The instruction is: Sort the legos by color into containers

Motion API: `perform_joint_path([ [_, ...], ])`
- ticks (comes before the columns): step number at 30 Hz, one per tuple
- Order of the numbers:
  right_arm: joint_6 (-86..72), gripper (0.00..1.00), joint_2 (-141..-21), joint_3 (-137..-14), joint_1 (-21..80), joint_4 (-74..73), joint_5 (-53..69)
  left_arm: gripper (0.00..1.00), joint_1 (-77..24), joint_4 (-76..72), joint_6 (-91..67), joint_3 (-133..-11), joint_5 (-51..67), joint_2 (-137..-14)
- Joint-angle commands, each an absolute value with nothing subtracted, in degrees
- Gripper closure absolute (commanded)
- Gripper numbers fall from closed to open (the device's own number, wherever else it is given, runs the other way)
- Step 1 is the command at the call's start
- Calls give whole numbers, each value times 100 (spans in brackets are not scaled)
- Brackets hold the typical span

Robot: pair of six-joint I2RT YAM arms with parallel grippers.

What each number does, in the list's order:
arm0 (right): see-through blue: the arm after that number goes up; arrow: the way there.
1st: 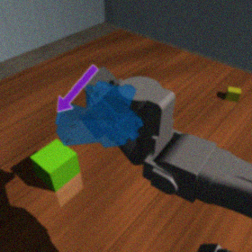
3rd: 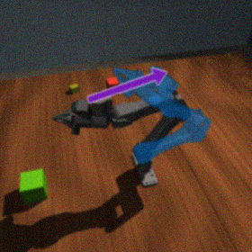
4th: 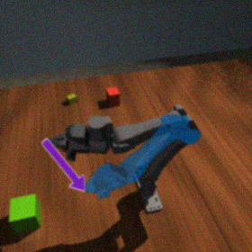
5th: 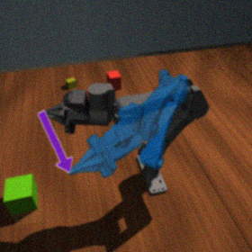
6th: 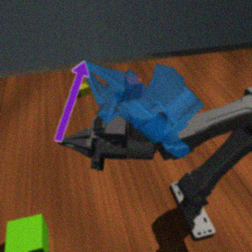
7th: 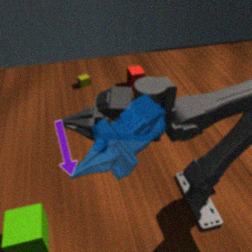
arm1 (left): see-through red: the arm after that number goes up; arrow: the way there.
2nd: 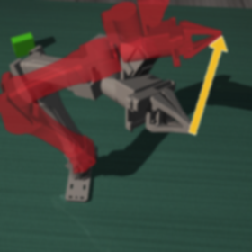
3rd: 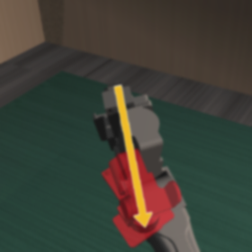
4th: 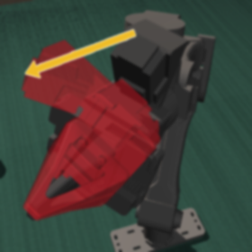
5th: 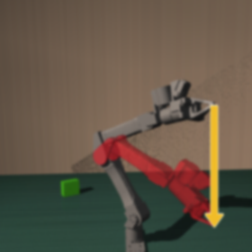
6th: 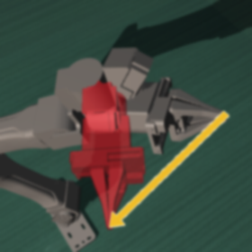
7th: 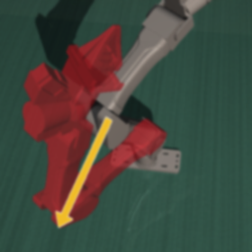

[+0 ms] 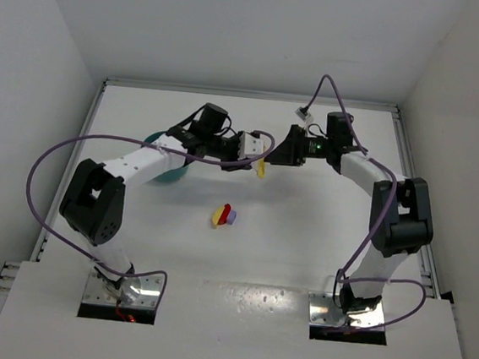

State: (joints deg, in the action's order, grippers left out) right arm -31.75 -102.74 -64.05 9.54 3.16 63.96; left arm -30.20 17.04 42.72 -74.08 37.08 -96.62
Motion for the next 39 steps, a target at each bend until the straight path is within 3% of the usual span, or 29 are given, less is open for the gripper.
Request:
perform_joint_path([
  [1, -3401, 20, -10432, -6583, 1063, 659, 6583, 90, -3190, 1257, 3683, -7479, 3920, -9466],
  [5, -3454, 20, -10512, -6758, 1203, 712, 6583, 90, -3251, 1257, 3683, -7479, 3867, -9466],
  [8, -3454, 30, -10643, -6759, 1257, 826, 6583, 90, -3252, 1195, 3683, -7479, 3867, -9466],
  [9, -3506, 47, -10644, -6811, 1257, 826, 6531, 90, -3252, 1195, 3683, -7479, 3806, -9466],
  [11, -3507, 62, -10644, -6812, 1257, 878, 6530, 90, -3252, 1195, 3683, -7401, 3745, -9466],
  [12, -3507, 76, -10644, -6812, 1257, 879, 6530, 90, -3252, 1195, 3683, -7348, 3744, -9466],
  [15, -3437, 94, -10398, -6706, 1091, 826, 6530, 91, -3252, 1195, 3744, -7094, 3683, -9317],
  [19, -2682, 100, -10099, -6776, 932, -96, 6460, 92, -3147, 1195, 3797, -6777, 3621, -9106],
  [23, -2128, 100, -10020, -6724, 721, -824, 6460, 92, -3094, 1195, 3850, -6601, 3568, -9053],
  [29, -2065, 100, -10020, -6548, 668, -826, 6407, 91, -3094, 1195, 3780, -6601, 3691, -9333],
  [33, -1873, 100, -9967, -6548, 668, -965, 6275, 91, -2945, 986, 3018, -6715, 3762, -9404],
  [39, -1460, 100, -9914, -6548, 668, -1204, 5959, 92, -2286, 1062, 1742, -7049, 2770, -8888],
])
